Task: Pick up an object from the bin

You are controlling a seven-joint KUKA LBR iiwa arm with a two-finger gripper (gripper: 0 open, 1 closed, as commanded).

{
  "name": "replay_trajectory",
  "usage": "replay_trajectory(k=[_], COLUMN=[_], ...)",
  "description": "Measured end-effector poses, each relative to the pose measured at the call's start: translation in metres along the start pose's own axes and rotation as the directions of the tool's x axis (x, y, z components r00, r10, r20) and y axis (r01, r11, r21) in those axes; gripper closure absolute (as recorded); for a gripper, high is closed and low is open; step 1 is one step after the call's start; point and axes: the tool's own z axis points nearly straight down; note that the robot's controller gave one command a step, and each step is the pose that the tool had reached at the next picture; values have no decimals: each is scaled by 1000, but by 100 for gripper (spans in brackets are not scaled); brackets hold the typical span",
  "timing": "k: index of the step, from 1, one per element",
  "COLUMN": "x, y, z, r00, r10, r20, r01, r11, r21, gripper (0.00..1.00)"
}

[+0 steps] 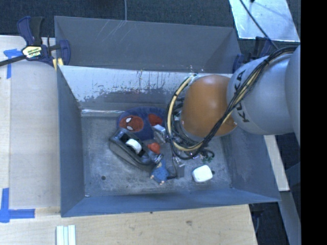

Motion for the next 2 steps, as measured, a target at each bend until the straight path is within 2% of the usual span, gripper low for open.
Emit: replay_trajectory(k=[1, 2], x=[-3, 17], y=[-1, -7], z=[2, -65], r00=[982, 998], r10=[-188, -55], r20=[-1, -18], r01=[188, 55], r11=[982, 998], r21=[-2, -7], gripper=[0, 0])
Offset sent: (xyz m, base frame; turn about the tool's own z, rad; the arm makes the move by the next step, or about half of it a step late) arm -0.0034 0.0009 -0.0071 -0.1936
